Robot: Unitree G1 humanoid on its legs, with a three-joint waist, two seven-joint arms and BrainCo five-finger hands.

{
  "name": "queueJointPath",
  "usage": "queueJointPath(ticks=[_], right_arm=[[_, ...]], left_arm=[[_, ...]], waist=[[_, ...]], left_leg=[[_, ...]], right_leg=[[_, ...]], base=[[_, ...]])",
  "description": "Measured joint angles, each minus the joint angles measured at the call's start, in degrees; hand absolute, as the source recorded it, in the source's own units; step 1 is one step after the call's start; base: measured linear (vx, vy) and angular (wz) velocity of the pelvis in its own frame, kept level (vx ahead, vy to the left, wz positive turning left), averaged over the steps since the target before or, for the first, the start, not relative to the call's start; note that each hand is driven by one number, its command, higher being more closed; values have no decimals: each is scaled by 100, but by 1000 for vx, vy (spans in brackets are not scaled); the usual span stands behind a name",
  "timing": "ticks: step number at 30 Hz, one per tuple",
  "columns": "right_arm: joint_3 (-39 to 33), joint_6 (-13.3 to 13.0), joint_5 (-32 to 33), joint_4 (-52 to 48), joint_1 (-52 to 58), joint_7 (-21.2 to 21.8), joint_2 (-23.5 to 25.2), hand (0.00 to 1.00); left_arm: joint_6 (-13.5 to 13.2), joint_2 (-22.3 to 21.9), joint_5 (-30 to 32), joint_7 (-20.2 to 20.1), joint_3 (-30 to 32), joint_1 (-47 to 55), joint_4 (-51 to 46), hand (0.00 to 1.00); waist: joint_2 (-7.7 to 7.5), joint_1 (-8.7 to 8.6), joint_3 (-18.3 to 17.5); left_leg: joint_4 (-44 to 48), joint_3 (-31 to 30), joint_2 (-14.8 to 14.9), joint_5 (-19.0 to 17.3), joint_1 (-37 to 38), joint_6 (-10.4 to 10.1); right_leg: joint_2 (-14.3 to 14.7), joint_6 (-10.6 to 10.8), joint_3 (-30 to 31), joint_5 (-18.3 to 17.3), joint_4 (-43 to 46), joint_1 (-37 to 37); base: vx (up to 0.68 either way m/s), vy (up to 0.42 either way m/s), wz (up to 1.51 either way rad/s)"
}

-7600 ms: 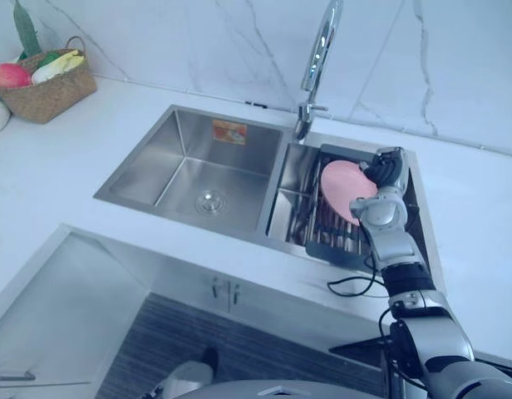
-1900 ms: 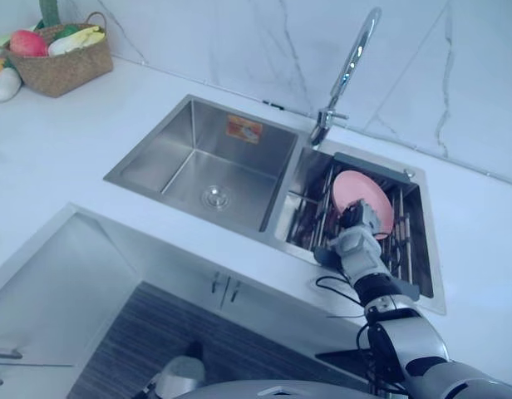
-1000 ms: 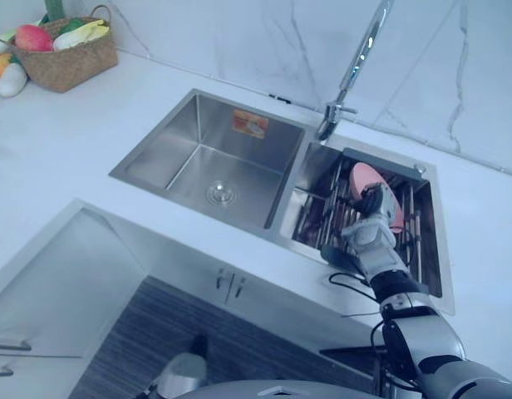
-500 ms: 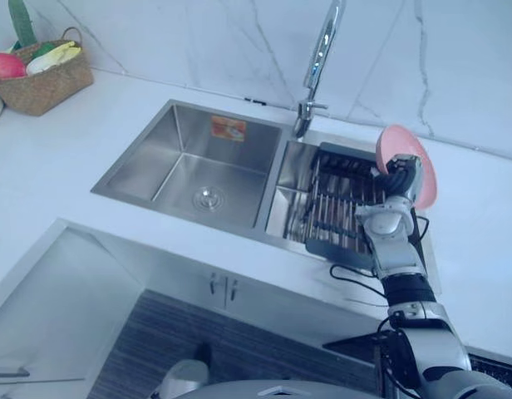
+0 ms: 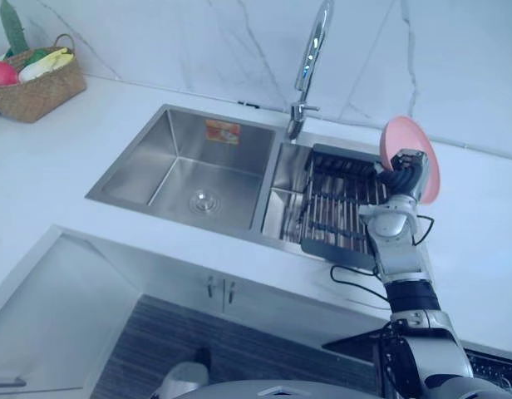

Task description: Walk over to the sink, pick up the cup, carry it to the dishwasher, place the cup inside the dishwasher, then close the dishwasher door

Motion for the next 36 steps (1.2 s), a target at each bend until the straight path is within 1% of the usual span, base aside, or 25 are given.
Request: queueJointPath(ticks=[3, 4, 5, 7, 9, 10, 12, 14, 15, 16, 17, 18, 20, 21, 22, 23, 24, 25, 27, 28, 29, 31, 34, 35, 36], right_arm=[[-240, 119, 1, -345, 209, 190, -184, 100], [-241, 118, 0, -405, 277, 224, -264, 100], [-281, 117, -1, -432, 461, 357, -504, 100], [-482, 116, 0, -431, 610, 440, -579, 100], [-743, 117, 0, -426, 797, 465, -681, 100], [-886, 117, -1, -421, 934, 508, -773, 100], [-994, 116, -3, -393, 1098, 511, -913, 100], [-1206, 116, -17, -376, 1222, 524, -939, 100], [-1358, 115, -23, -363, 1344, 527, -940, 100], [-1447, 115, -24, -317, 1468, 524, -955, 100], [-1491, 115, -24, -276, 1512, 518, -963, 100], [-1524, 111, -21, -77, 1517, 493, -1019, 100], [-1523, 111, -6, 246, 1508, 437, -1150, 100], [-1522, 112, 67, 396, 1495, 360, -1157, 100], [-1520, 111, 184, 496, 1484, 337, -1140, 100], [-1523, 117, 263, 542, 1485, 295, -1127, 100], [-1524, 144, 372, 553, 1521, 211, -1106, 100], [-1551, 195, 473, 553, 1542, 133, -1084, 100], [-1616, 235, 611, 551, 1652, 30, -1073, 100], [-1631, 234, 667, 551, 1702, -20, -1073, 100], [-1667, 234, 723, 557, 1752, -100, -1071, 100], [-1860, 233, 825, 560, 1739, -171, -1071, 100], [-1864, 240, 904, 599, 1711, -250, -1071, 100], [-1864, 242, 906, 601, 1707, -250, -1071, 100], [-1865, 248, 909, 649, 1691, -250, -1071, 100]], left_arm=[[46, 1, 1, -1, -3, 13, 0, 0], [62, 1, 0, -1, -3, 19, 1, 0], [128, 20, 0, -4, -19, 26, 5, 0], [172, 53, 1, -4, -28, 25, 15, 0], [199, 83, -2, -4, -45, 17, 62, 0], [238, 104, -7, -4, -64, 19, 77, 0], [294, 150, -15, -3, -117, 16, 115, 0], [373, 181, -19, -3, -162, 13, 119, 0], [409, 202, -33, -3, -210, 15, 123, 0], [428, 222, -69, -2, -237, 27, 134, 0], [449, 242, -94, -2, -246, 27, 136, 0], [490, 264, -164, 0, -240, 21, 137, 0], [564, 274, -390, 57, -227, -16, 111, 0], [601, 288, -570, 105, -154, -45, 115, 0], [646, 291, -747, 125, -19, -64, 115, 0], [671, 294, -848, 167, 43, -72, 113, 0], [706, 309, -1025, 251, 168, -98, 113, 0], [744, 327, -1189, 350, 293, -132, 113, 0], [758, 366, -1328, 428, 452, -164, 116, 0], [758, 386, -1360, 446, 497, -168, 114, 0], [752, 397, -1421, 479, 554, -183, 117, 0], [748, 416, -1642, 593, 603, -226, 112, 0], [747, 396, -1831, 615, 649, -278, 99, 0], [747, 379, -1830, 614, 649, -295, 100, 0], [747, 331, -1829, 613, 650, -326, 102, 0]], waist=[[-11, -65, -18], [-16, -94, -22], [-51, -170, -62], [-91, -239, -131], [-122, -289, -202], [-139, -344, -249], [-162, -418, -272], [-170, -492, -271], [-174, -518, -272], [-244, -560, -292], [-246, -564, -312], [-261, -564, -326], [-299, -557, -315], [-357, -551, -289], [-447, -523, -242], [-489, -523, -224], [-590, -599, -170], [-742, -677, -72], [-874, -688, -28], [-897, -681, -38], [-968, -674, -69], [-957, -675, -63], [-893, -667, -46], [-847, -665, -32], [-753, -667, -27]], left_leg=[[0, 200, 10, -32, 4, 19], [0, 248, 9, -46, 11, 22], [0, 394, 8, -73, 33, 31], [0, 501, 9, -104, 24, 25], [0, 643, 10, -141, 28, 24], [1, 706, 6, -153, 15, 29], [2, 812, 4, -170, 28, 41], [2, 880, -6, -193, 61, 51], [2, 934, -14, -216, 94, 52], [3, 960, -24, -238, 73, 45], [4, 998, -26, -240, 59, 48], [7, 1117, -21, -255, 13, 39], [37, 1272, 3, -273, -151, 29], [41, 1378, 46, -272, -279, 28], [43, 1453, 83, -279, -360, 37], [44, 1464, 97, -286, -390, 46], [49, 1466, 120, -291, -424, 54], [203, 1460, 146, -336, -484, 40], [512, 1489, 208, -488, -638, 10], [606, 1504, 228, -546, -698, 7], [771, 1533, 265, -642, -785, -5], [1049, 1560, 328, -808, -907, -20], [1447, 1598, 450, -1039, -1066, -24], [1533, 1608, 480, -1091, -1115, -34], [1683, 1622, 532, -1172, -1207, -34]], right_leg=[[3, 10, 217, 50, 0, -119], [2, 11, 265, 58, -1, -140], [4, 8, 415, 82, -1, -207], [8, 13, 535, 95, 2, -288], [8, 9, 678, 113, 6, -378], [6, 7, 733, 119, 17, -439], [7, 9, 860, 125, 46, -516], [8, 0, 974, 134, 54, -543], [4, -46, 1019, 112, 56, -547], [-1, -57, 1060, 107, 74, -634], [1, -63, 1115, 111, 89, -684], [8, -104, 1202, 140, 100, -800], [48, -255, 1301, 245, 96, -1061], [110, -447, 1285, 374, 75, -1239], [164, -618, 1213, 471, 58, -1395], [176, -723, 1139, 476, 66, -1447], [204, -885, 1123, 426, 113, -1517], [204, -946, 1088, 346, 195, -1544], [174, -1010, 954, 295, 246, -1631], [173, -1010, 950, 295, 247, -1660], [175, -1009, 948, 295, 250, -1695], [177, -992, 917, 313, 240, -1716], [211, -775, 746, 490, 201, -1697], [214, -746, 652, 515, 182, -1698], [238, -701, 611, 561, 148, -1707]], base=[[-8, 21, -33], [1, 45, -51], [5, 29, -39], [9, 36, -38], [16, 35, -38], [21, 33, -27], [16, 31, -31], [5, 23, -30], [-10, 25, -22], [-17, 28, -24], [-16, 33, -31], [-23, 35, -40], [-49, 36, -47], [-59, 16, -64], [-53, -1, -65], [-63, -11, -48], [-62, -18, -17], [-63, -27, -6], [-44, -19, -7], [-5, -7, -12], [48, -9, -11], [64, -7, -11], [61, -17, -13], [68, -38, -18], [57, -27, -15]])
